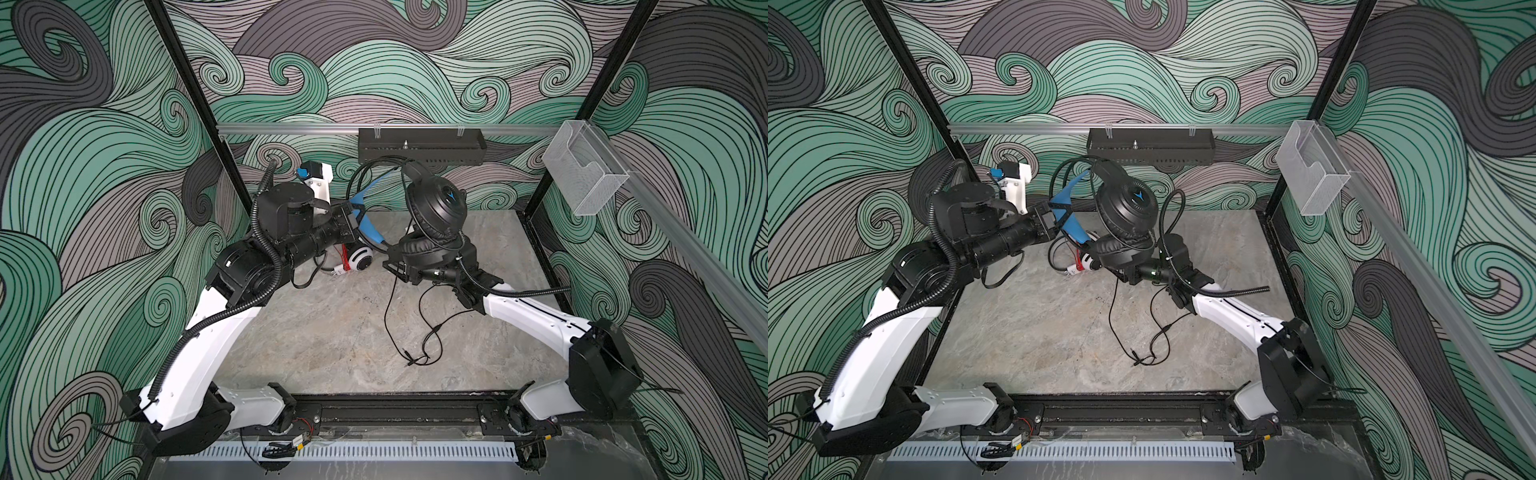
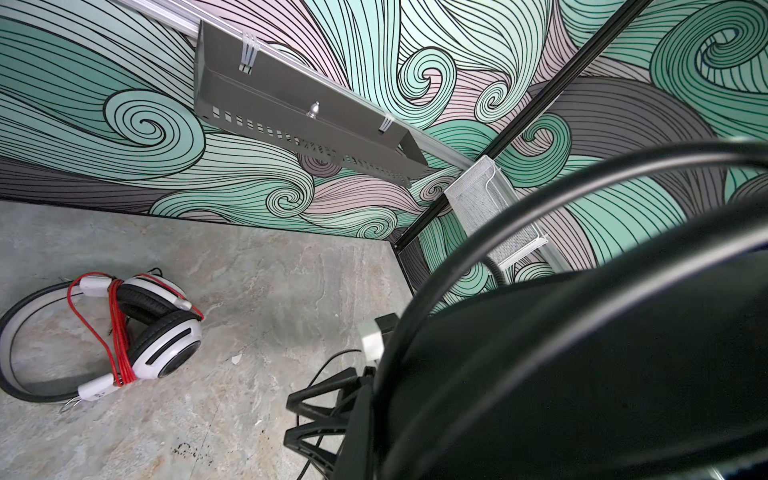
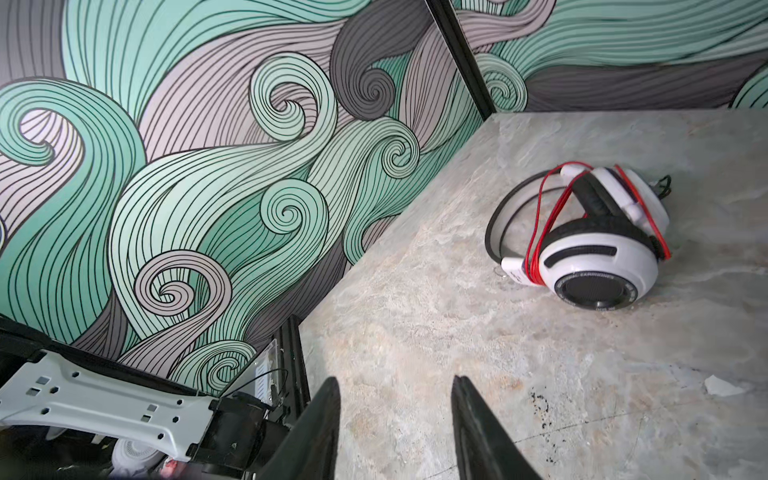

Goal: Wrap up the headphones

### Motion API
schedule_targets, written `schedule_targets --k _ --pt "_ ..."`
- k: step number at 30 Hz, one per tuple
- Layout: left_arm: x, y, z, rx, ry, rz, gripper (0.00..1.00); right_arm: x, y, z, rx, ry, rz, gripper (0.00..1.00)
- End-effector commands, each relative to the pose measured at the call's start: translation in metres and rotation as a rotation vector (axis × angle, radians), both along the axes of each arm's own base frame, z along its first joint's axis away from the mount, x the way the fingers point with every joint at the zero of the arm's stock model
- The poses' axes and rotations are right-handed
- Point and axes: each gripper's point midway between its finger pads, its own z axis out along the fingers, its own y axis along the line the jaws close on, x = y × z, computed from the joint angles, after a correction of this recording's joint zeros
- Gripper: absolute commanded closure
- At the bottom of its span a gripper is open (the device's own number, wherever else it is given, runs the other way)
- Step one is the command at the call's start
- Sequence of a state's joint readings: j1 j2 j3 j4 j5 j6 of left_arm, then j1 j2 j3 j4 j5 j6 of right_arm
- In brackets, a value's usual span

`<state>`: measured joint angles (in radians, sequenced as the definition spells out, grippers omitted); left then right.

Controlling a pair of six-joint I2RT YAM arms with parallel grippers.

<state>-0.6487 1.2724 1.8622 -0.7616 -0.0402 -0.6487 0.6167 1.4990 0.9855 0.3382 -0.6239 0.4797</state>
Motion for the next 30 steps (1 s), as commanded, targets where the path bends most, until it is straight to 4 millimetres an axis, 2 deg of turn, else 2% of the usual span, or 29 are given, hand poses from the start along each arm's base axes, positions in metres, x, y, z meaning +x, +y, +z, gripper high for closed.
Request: schedule_targets --k 1,7,14,19,22,27,30 --pt "-0.005 0.003 0.057 -0.165 -0.112 0.000 1.00 -0.009 0.010 -0.004 0.029 0.012 0.048 0.58" --pt "-0.002 0.006 0.068 -0.180 -0.133 0.026 1.00 -0.017 0.013 -0.033 0.002 0.071 0.070 0.65" --pt "0.006 0.026 0.060 -0.219 -0.106 0.130 1.00 -0.025 0.004 -0.048 -0.043 0.088 0.062 0.75" --pt "0.010 0.042 0.053 -0.248 -0.095 0.184 1.00 -0.033 -0.005 -0.053 -0.054 0.091 0.054 0.69" --pt "0.010 0.038 0.054 -0.247 -0.096 0.155 1.00 -0.036 -0.005 -0.048 -0.038 0.086 0.063 0.65" --pt "0.010 0.030 0.052 -0.245 -0.081 0.117 1.00 -0.034 -0.001 -0.042 -0.023 0.078 0.075 0.66" --pt "0.010 0.029 0.051 -0.250 -0.077 0.114 1.00 -0.032 0.003 -0.039 -0.005 0.079 0.086 0.59"
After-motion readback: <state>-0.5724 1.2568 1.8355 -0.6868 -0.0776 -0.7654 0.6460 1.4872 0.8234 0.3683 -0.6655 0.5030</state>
